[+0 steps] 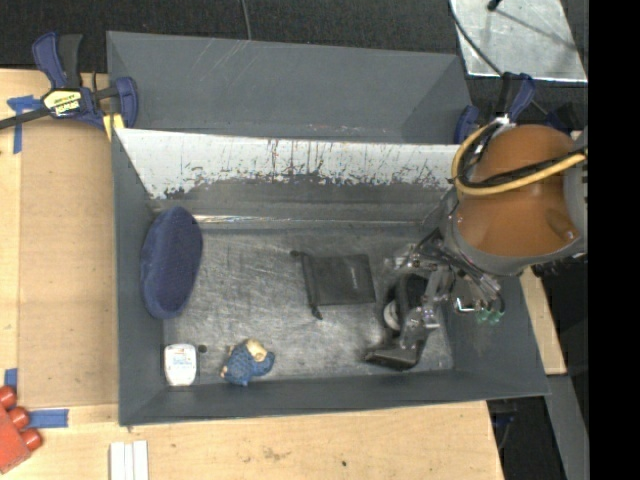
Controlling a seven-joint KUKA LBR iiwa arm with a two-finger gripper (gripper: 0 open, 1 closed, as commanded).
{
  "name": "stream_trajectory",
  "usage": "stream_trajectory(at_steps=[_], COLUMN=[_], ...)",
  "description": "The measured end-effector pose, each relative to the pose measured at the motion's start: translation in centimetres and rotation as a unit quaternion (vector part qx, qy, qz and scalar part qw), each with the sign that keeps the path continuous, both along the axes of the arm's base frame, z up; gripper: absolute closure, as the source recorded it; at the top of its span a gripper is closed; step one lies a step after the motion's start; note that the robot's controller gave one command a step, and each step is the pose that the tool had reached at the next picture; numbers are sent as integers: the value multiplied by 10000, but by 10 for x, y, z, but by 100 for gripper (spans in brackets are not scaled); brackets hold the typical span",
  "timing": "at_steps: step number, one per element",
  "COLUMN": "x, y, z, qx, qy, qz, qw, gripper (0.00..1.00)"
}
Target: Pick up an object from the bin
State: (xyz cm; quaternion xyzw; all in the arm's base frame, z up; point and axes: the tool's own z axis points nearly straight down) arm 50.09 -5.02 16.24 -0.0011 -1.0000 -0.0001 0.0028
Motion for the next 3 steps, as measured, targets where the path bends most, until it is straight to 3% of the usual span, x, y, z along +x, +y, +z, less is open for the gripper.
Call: stream_trajectory(at_steps=[1, 2, 3], x=[78, 73, 65], y=[24, 63, 55], z=[-92, -61, -62], qx=[-1, 2, -7], qy=[-60, -66, -31], qz=[-584, -1140, -1721], qw=[9983, 9935, 9851], gripper=[0, 0, 0])
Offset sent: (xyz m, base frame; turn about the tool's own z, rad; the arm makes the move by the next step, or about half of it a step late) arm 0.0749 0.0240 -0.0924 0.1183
